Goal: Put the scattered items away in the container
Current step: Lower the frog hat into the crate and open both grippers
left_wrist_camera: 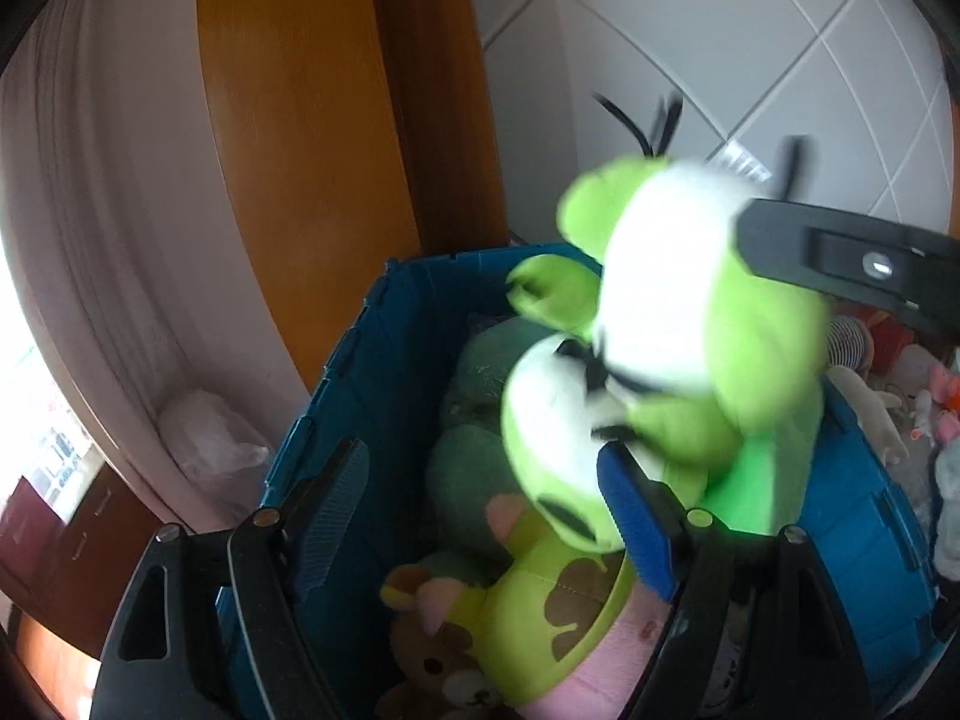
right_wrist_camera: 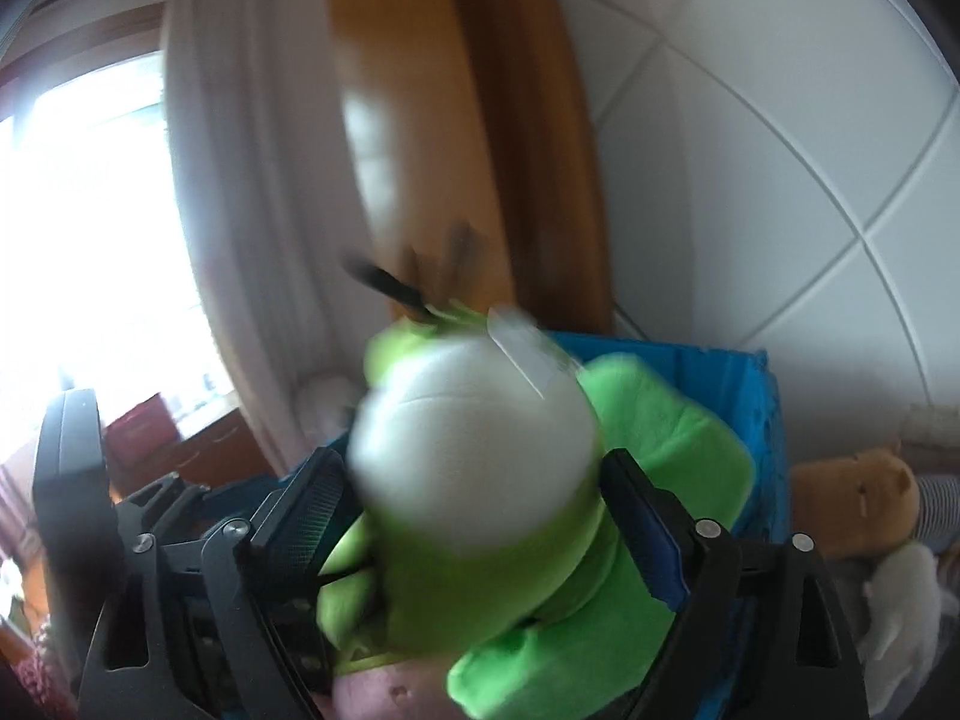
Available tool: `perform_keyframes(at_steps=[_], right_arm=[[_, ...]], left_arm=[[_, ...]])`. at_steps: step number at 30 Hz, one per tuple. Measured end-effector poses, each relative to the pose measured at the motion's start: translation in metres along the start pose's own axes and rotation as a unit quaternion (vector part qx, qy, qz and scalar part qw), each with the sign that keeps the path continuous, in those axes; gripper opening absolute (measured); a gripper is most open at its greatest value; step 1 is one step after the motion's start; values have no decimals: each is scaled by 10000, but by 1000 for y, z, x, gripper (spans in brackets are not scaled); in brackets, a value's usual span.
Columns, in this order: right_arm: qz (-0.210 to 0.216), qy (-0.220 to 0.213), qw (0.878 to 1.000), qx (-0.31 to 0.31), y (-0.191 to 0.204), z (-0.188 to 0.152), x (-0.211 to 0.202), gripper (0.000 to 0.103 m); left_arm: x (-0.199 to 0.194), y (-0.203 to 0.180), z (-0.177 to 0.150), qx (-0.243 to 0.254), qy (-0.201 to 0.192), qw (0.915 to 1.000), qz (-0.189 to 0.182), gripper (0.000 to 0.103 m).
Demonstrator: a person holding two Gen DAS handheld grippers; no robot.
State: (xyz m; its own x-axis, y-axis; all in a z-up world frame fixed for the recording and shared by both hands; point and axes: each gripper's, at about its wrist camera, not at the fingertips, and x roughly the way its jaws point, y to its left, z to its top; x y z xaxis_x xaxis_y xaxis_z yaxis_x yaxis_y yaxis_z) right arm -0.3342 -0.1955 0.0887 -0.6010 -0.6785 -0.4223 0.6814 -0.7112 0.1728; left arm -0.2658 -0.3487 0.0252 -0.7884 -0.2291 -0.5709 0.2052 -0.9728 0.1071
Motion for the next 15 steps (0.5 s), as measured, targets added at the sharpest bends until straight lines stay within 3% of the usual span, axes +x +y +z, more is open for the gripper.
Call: perform_keyframes(at_steps=[1,8,15], right_arm=[[-64,2,10000,13,-1,1,1,103],[-455,-126,9989,-48,7,5,-16,103],[-850,-772,9928,-343,24,-4,-78,103]], left_arm=[[5,4,2,-22,14,10000,-25,88],[4,22,-3,-165,45,9995,-248,91],[-17,12,2,-250,-52,9989,-390,91]])
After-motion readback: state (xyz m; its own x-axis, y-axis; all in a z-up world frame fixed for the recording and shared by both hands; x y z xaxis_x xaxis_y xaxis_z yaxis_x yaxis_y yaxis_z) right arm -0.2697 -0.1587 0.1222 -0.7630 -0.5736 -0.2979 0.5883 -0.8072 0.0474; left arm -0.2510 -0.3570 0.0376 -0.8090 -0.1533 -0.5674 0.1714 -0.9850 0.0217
